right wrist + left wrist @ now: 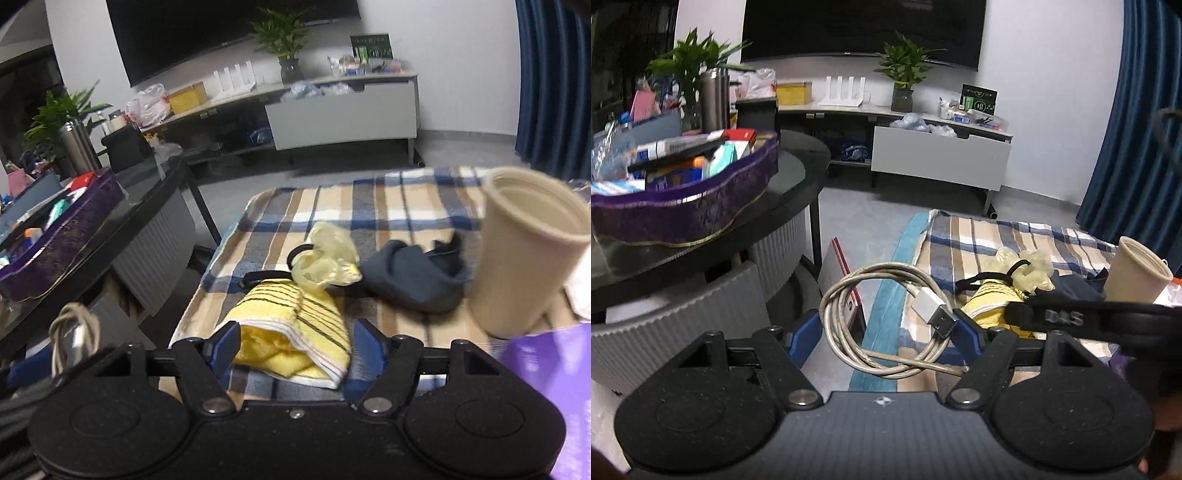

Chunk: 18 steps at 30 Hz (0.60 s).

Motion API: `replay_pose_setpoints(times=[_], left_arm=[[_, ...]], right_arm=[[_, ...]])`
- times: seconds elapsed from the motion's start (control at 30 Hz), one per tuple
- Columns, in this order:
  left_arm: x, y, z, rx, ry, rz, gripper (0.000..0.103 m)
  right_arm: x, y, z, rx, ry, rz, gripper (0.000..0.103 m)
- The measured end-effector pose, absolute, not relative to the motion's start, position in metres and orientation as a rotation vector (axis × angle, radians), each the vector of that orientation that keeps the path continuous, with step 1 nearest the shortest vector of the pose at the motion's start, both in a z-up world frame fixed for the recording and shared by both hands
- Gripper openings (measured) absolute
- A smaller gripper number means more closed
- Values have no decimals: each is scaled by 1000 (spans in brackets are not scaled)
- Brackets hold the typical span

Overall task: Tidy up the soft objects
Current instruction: 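Grasp the white cable with the left gripper while the right gripper grasps the yellow striped towel, then carry the cable and yellow towel with both grippers over the box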

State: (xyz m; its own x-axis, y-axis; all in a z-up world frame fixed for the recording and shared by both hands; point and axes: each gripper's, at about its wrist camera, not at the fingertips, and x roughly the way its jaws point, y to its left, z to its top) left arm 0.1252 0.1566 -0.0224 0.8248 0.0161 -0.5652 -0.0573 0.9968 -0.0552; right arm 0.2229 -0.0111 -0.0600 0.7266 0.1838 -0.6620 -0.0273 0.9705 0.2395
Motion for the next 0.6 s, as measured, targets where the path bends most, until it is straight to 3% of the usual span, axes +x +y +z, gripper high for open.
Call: replay_pose_setpoints(times=[0.27,0.33,0.37,0.4,0.43,0.47,0.6], left_arm=[[124,174,-25,-155,605,32,76],[123,175,-24,-150,601,35,76],[124,175,-24,-152,601,36,76],[123,176,-25,-157,601,35,76],[123,176,-25,-160,601,35,76],[122,176,-25,-160,601,34,76],[119,176,-23,-163,596,31,76]], right_arm=[[252,18,-88,140,791,92,87],[248,17,-88,130,779,104,66],[245,16,-85,131,780,119,44],[242,14,-82,132,778,134,29],[238,13,-78,124,772,137,22],[233,12,-73,113,763,143,16],[210,1,-54,136,732,190,13]])
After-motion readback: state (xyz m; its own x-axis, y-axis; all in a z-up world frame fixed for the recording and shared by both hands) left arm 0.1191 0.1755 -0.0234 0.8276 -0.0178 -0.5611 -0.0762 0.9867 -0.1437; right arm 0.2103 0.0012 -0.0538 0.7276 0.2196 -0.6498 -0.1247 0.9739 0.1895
